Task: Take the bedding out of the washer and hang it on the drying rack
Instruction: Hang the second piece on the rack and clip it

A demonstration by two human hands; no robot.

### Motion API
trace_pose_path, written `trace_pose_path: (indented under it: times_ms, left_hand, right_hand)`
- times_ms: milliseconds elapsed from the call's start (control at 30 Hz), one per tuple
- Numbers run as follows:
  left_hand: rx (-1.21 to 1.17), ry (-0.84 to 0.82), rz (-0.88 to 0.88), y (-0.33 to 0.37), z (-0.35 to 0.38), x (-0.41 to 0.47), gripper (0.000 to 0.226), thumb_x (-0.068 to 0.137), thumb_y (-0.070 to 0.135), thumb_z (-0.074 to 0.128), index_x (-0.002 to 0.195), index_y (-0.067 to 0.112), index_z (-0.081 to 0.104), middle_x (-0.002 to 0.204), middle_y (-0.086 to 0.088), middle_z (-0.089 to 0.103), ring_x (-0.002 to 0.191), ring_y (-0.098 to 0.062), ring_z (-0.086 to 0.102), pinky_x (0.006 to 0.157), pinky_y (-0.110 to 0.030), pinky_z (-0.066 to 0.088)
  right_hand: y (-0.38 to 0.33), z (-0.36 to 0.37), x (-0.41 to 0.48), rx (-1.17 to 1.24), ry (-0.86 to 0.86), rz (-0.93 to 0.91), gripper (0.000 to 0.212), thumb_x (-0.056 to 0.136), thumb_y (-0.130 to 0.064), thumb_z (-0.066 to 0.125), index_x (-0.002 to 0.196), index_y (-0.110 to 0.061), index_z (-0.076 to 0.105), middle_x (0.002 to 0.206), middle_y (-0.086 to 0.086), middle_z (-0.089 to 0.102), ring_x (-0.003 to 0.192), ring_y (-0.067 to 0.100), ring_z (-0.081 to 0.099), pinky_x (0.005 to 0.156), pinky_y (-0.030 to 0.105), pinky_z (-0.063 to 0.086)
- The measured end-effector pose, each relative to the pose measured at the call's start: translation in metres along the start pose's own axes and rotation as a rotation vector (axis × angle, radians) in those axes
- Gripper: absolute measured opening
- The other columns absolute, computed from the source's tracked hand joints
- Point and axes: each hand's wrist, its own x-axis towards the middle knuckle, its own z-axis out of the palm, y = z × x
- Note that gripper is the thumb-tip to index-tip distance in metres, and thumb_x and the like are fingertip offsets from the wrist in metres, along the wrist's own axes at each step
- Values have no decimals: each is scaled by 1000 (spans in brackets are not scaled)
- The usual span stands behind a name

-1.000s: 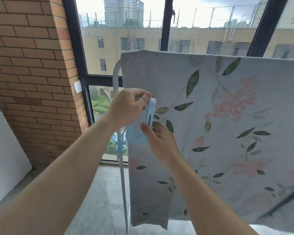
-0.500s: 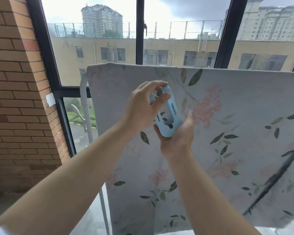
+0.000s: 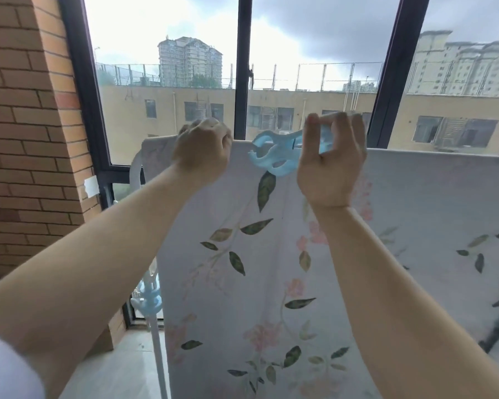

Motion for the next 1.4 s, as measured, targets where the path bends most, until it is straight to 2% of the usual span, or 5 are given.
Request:
trace_pose_path:
  times_ms: [333,967,1133,1267,1400]
  left_hand:
    - [179,11,-62,-18,13,-4,47,106,40,34,92,11,69,97,-10,72,98,-35,59,90,-43,35]
    - [180,-3,-52,-23,14,-5,52,106,44,26,97,17,69,98,-2,71,98,-28,58,92,-41,34]
    - [177,25,-31,-28,17,-7,51,106,44,26,96,16,68,97,-4,70,98,-29,58,93,-43,36]
    - [37,75,75,-35,24,-14,39,105,35,35,115,11,64,119,-8,68,118,-31,57,109,-44,33]
    - [-166,299,200,-55,22,-63,27,100,11,51,123,2,60,136,-13,58,131,-30,50,114,-45,34]
  right_hand:
    - [-22,48,46,-199,-258,-544,21,73,-16,64,57,-13,50,58,2,47,56,21,47,54,23,27]
    - [-31,111,94,-576,-1040,-88,12,84,-23,50,76,-15,51,74,0,49,62,18,48,56,26,37]
    - [-27,114,79,-644,-899,-290,47,97,-50,43,90,-12,70,83,8,68,70,26,56,67,30,45]
    - [-38,111,48,-454,-682,-561,49,98,-40,35,85,-14,75,81,4,72,85,23,65,95,36,44]
    - [-51,93,0,-53,-591,-471,35,93,-28,50,68,-13,70,68,-1,69,73,19,64,78,34,51]
